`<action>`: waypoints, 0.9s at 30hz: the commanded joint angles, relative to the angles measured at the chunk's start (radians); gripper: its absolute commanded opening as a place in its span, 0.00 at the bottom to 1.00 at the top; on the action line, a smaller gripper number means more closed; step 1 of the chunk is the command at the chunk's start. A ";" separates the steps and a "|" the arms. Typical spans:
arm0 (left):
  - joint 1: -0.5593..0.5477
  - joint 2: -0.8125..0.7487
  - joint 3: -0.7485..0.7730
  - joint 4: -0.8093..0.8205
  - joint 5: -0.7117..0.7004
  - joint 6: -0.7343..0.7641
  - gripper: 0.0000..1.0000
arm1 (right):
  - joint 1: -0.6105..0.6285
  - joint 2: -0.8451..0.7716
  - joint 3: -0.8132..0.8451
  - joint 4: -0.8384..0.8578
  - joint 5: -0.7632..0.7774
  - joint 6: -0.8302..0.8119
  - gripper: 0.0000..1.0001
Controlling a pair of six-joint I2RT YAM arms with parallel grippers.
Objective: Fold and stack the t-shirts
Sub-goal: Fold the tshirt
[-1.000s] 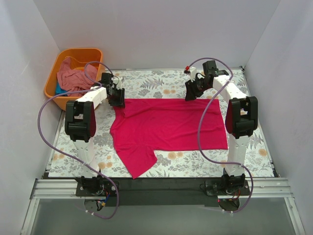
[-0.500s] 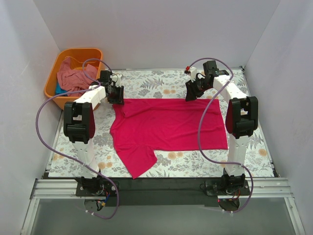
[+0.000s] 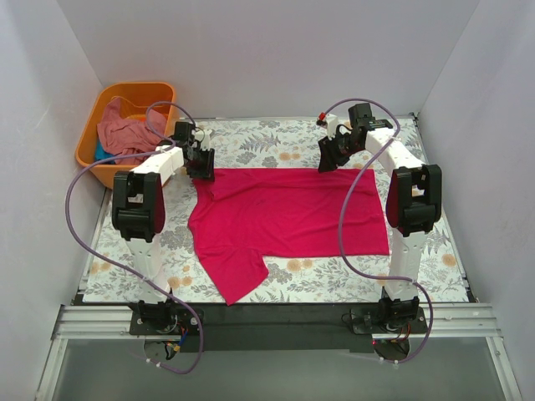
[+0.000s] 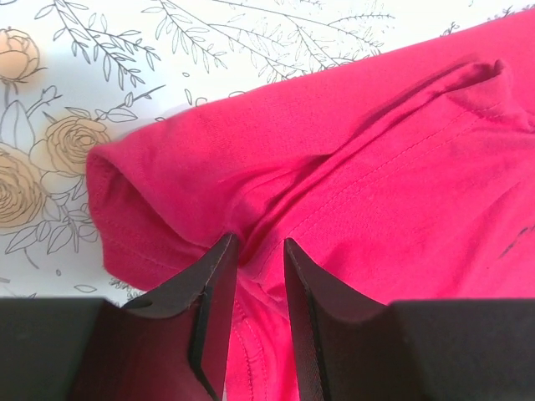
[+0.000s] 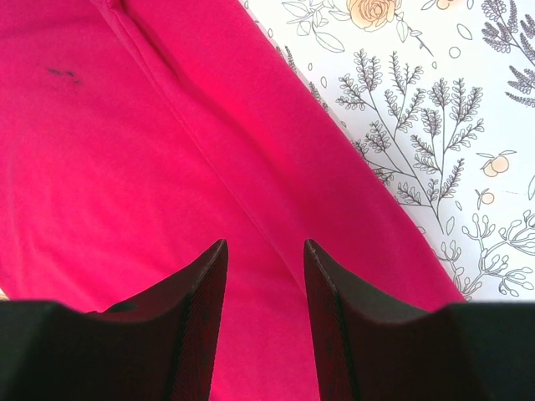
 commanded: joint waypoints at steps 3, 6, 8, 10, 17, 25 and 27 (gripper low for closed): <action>-0.005 0.015 0.027 0.002 0.002 0.021 0.29 | -0.010 -0.022 0.006 -0.017 -0.002 -0.019 0.48; -0.005 0.010 0.021 0.001 0.008 0.025 0.26 | -0.010 -0.022 0.006 -0.020 -0.001 -0.020 0.48; -0.005 -0.005 0.021 -0.001 0.012 0.025 0.24 | -0.013 -0.025 0.002 -0.020 -0.001 -0.022 0.48; -0.005 -0.020 0.021 0.001 0.022 0.025 0.17 | -0.011 -0.027 -0.003 -0.022 0.002 -0.025 0.48; -0.008 -0.128 0.010 -0.015 0.068 0.033 0.00 | -0.042 -0.031 -0.020 -0.082 0.048 -0.082 0.47; -0.020 -0.194 -0.030 -0.091 0.137 0.104 0.00 | -0.164 -0.040 -0.057 -0.180 0.174 -0.226 0.47; -0.023 -0.206 -0.064 -0.102 0.163 0.117 0.00 | -0.220 -0.040 -0.058 -0.204 0.204 -0.255 0.46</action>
